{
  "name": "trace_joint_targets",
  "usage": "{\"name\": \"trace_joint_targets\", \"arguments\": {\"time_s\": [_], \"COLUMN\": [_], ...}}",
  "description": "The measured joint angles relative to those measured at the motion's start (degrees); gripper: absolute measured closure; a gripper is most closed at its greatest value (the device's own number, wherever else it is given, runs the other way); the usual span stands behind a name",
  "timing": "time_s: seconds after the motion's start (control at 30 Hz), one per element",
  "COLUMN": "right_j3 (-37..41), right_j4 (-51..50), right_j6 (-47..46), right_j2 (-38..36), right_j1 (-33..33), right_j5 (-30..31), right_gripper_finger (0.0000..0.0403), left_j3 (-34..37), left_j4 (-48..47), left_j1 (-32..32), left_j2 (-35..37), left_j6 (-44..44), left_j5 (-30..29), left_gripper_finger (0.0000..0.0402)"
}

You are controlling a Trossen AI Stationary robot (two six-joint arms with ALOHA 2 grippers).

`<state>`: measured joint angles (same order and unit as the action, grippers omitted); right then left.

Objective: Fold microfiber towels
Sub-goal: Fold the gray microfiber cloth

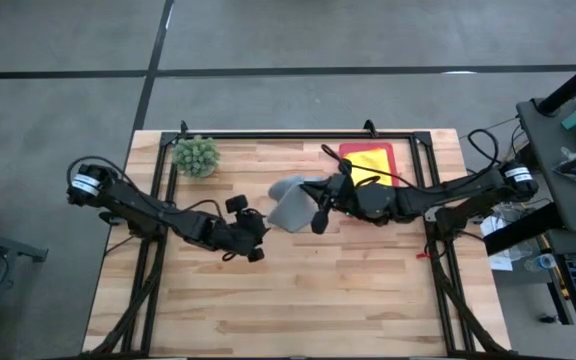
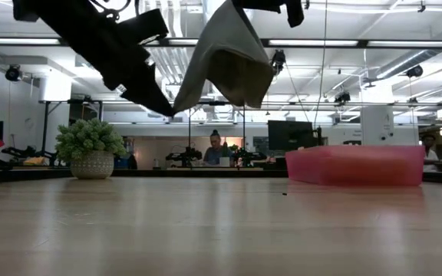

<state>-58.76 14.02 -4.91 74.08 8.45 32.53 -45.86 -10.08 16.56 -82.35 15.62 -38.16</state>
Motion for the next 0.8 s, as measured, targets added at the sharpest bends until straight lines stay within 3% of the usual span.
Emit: {"name": "trace_joint_targets", "arguments": {"time_s": [0.17,0.37,0.47,0.6,0.8], "right_j3": [0.00,0.00,0.00,0.00,-0.02], "right_j4": [0.03,0.40,0.00,-2.39,-7.18], "right_j6": [-0.14,-0.65,-1.92,-2.61,-5.14], "right_j2": [0.56,1.38,1.88,2.42,2.67], "right_j1": [-0.04,-0.02,-0.02,0.02,0.02], "right_j5": [0.02,0.02,0.05,0.04,0.02], "right_gripper_finger": [0.0394,0.0394,0.0394,0.0394,0.0374], "left_j3": [3.91,5.28,5.06,3.34,-0.19], "left_j4": [11.88,13.84,14.58,14.67,13.82], "left_j1": [-0.11,-0.37,-0.19,1.03,3.69], "left_j2": [0.00,0.00,0.00,0.89,4.02], "left_j6": [-2.81,-3.20,-6.11,-9.86,-13.33], "left_j5": [-5.02,-8.80,-8.74,-7.22,-2.85], "left_gripper_finger": [0.0251,0.0258,0.0297,0.0385,0.0400]}}
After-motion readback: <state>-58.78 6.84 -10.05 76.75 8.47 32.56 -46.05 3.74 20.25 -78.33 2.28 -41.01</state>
